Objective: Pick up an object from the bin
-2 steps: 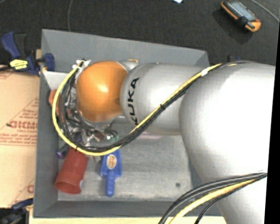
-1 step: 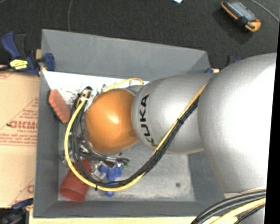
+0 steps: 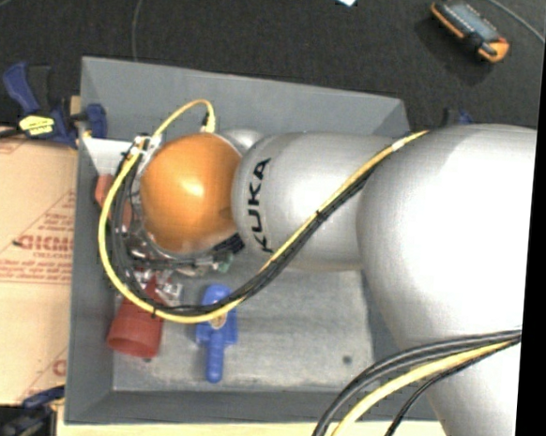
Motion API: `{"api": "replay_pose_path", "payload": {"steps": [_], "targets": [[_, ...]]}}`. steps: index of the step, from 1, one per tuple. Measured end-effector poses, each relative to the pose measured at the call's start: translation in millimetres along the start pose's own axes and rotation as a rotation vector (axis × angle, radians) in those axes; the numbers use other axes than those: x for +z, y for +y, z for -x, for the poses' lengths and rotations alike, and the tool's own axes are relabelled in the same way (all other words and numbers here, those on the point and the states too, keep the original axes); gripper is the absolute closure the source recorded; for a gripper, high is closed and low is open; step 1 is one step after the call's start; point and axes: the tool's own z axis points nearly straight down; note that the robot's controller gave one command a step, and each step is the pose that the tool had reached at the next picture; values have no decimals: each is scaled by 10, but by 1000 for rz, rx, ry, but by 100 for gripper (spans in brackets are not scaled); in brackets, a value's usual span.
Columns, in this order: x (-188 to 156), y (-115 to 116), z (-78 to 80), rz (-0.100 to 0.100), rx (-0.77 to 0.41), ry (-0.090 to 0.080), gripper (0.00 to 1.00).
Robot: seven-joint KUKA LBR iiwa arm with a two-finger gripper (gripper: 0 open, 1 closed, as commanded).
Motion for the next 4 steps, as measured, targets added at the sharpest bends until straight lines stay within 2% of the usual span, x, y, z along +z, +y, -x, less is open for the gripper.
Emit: {"api": "replay_pose_path", "payload": {"steps": [2,3,4], "targets": [[-130,23,-14,8,4,4,100],[-481,-15,8,-1,7,-4,100],[-673,-17,3,0,7,-2,100]]}}
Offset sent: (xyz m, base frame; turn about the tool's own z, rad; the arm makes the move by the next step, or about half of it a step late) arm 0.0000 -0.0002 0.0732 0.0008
